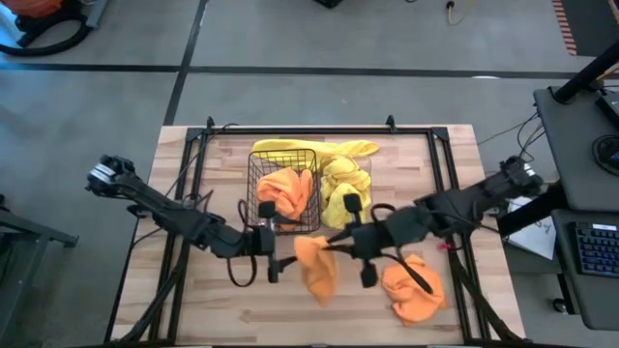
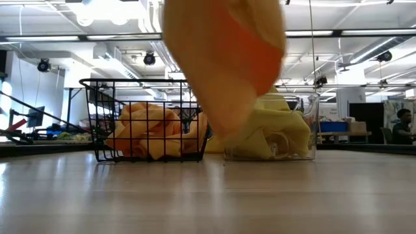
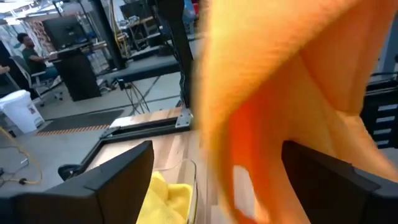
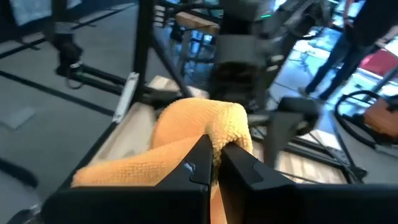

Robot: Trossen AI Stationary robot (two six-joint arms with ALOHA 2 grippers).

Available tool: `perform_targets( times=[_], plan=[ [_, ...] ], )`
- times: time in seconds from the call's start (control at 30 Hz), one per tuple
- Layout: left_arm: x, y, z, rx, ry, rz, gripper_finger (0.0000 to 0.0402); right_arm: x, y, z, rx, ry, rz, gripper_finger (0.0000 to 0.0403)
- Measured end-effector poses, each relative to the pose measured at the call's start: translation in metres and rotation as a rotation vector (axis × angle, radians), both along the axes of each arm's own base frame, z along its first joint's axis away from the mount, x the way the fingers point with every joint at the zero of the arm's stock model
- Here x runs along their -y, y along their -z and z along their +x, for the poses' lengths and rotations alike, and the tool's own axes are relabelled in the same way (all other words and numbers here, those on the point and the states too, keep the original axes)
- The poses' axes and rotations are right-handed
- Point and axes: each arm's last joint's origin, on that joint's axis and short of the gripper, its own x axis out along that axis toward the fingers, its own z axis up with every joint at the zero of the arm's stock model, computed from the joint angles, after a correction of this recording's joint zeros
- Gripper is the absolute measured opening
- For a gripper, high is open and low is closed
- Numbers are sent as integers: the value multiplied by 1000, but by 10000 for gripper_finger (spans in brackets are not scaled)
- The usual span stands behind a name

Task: Sort microfiber towel by color & place in baskets
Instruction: Put the orange microfiber towel into the wire basket

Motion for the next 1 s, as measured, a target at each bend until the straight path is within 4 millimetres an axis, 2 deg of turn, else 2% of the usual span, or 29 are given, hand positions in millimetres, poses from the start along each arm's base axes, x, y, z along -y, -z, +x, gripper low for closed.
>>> perform_targets(
  times=[0.27,0.37,0.47,0.67,0.7,0.87,1.0],
  plan=[
    [7,17,12,-31,-4,-8,310,33,-1,21,73,86,-1,9],
    [8,18,14,-13,-8,-20,287,45,-1,25,81,124,1,9],
    [7,18,14,-10,-32,-18,227,53,1,27,74,150,-3,9],
    [4,13,13,2,-37,-18,35,60,8,34,57,173,-9,9],
    [4,13,12,4,-38,-19,19,61,9,36,53,177,-6,9],
    [1,6,8,14,-38,-3,9,69,11,40,52,216,47,24],
    [-3,-2,2,28,-35,-4,3,81,12,39,23,264,104,75]
  ],
)
